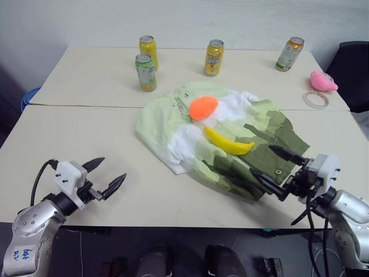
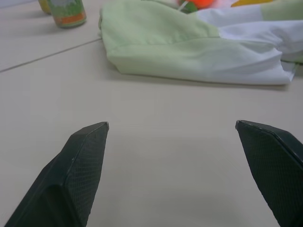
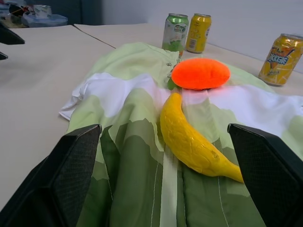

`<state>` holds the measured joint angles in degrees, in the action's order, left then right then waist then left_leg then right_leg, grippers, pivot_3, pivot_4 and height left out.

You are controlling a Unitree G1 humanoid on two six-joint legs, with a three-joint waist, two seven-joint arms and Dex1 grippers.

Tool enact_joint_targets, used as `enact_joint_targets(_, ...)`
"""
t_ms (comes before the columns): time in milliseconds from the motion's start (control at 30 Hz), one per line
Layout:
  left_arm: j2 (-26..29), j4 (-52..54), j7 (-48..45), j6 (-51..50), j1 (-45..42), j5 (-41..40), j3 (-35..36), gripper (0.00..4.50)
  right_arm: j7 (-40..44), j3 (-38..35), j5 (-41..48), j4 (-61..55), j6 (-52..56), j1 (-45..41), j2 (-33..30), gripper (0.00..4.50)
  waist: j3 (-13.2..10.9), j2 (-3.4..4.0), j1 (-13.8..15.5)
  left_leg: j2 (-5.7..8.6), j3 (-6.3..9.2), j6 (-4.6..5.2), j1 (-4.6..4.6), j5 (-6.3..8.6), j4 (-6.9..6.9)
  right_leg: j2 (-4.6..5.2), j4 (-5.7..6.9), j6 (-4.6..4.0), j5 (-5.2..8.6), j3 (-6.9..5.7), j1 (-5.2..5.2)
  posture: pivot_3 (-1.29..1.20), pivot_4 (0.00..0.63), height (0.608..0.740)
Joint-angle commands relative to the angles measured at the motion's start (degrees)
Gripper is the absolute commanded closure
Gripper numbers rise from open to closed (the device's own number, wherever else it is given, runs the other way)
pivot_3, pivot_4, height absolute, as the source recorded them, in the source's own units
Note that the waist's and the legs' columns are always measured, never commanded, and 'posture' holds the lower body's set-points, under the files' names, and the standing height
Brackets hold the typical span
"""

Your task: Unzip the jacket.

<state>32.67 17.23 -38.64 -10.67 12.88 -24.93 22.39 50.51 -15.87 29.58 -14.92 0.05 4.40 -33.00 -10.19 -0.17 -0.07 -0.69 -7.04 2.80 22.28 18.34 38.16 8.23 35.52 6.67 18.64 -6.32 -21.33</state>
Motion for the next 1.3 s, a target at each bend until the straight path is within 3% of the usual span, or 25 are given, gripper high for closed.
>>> enact_joint_targets(33, 0.2, 3.0, -0.9, 1.7, 2.5, -0.8, 2.5, 0.00, 0.4, -0.7, -1.0, 3.1, -3.3, -1.7, 0.6, 0.02, 0.0, -0.02, -0.1, 0.00, 0.00, 0.00, -0.01, 0.00, 0.02, 0.01, -0.01, 0.00, 0.00, 0.00, 0.01, 0.00, 0.150, 0.740)
enact_joint_targets(567, 2.4, 4.6, -8.3, -5.5, 0.8, -14.5, 3.6, 0.00, 2.0, -0.9, -0.8, 7.0, -4.9, -5.8, -0.5, 0.02, 0.0, -0.01, -0.1, -0.06, 0.08, -0.13, -0.04, -0.07, -0.05, 0.01, -0.01, -0.02, 0.01, -0.03, -0.08, 0.00, 0.150, 0.740)
enact_joint_targets(733, 4.3, 8.4, -9.2, -9.7, -2.4, -17.6, 0.5, 0.00, 3.8, 2.5, -1.4, 8.1, 5.3, -16.4, -6.9, 0.02, 0.0, 0.01, -0.2, -0.05, 0.06, -0.12, -0.03, -0.07, -0.02, 0.03, 0.00, -0.02, 0.01, 0.00, -0.11, 0.00, 0.150, 0.740)
enact_joint_targets(900, 5.3, 10.6, -9.8, -13.5, -8.4, -18.8, -4.9, 0.00, 11.4, 12.7, -6.5, 17.8, 13.1, -30.4, -12.0, 0.02, 0.0, 0.01, -0.3, -0.06, 0.08, -0.16, -0.06, -0.10, 0.00, 0.01, 0.04, -0.04, 0.02, -0.03, -0.08, 0.00, 0.150, 0.740)
enact_joint_targets(1100, 5.4, 10.1, -11.5, -14.7, -12.7, -18.2, -8.5, 0.00, 20.3, 25.9, -15.9, 36.0, 15.9, -47.7, -9.0, 0.02, -0.1, 0.02, -0.8, 0.00, -0.07, -0.01, 0.10, -0.20, 0.14, -0.25, 0.09, 0.03, -0.02, -0.30, -0.10, 0.00, 0.150, 0.740)
enact_joint_targets(1167, 5.0, 10.8, -10.7, -14.4, -12.7, -17.4, -8.7, 0.00, 18.5, 24.9, -15.8, 41.9, 16.8, -53.0, -5.8, 0.57, -0.1, 0.02, -1.4, -0.05, -0.04, 0.00, 0.09, -0.22, 0.15, -0.17, 0.10, 0.04, -0.02, -0.29, -0.06, 0.00, 0.150, 0.740)
enact_joint_targets(1300, 4.4, 12.1, -9.3, -14.4, -10.1, -18.5, -6.4, 0.00, 25.8, 26.7, -16.0, 43.3, 18.2, -55.0, -5.7, 1.99, 0.0, 0.02, -1.5, -0.10, 0.14, -0.16, 0.14, -0.27, -0.01, -0.14, 0.09, 0.03, -0.02, -0.23, -0.13, 0.00, 0.150, 0.740)
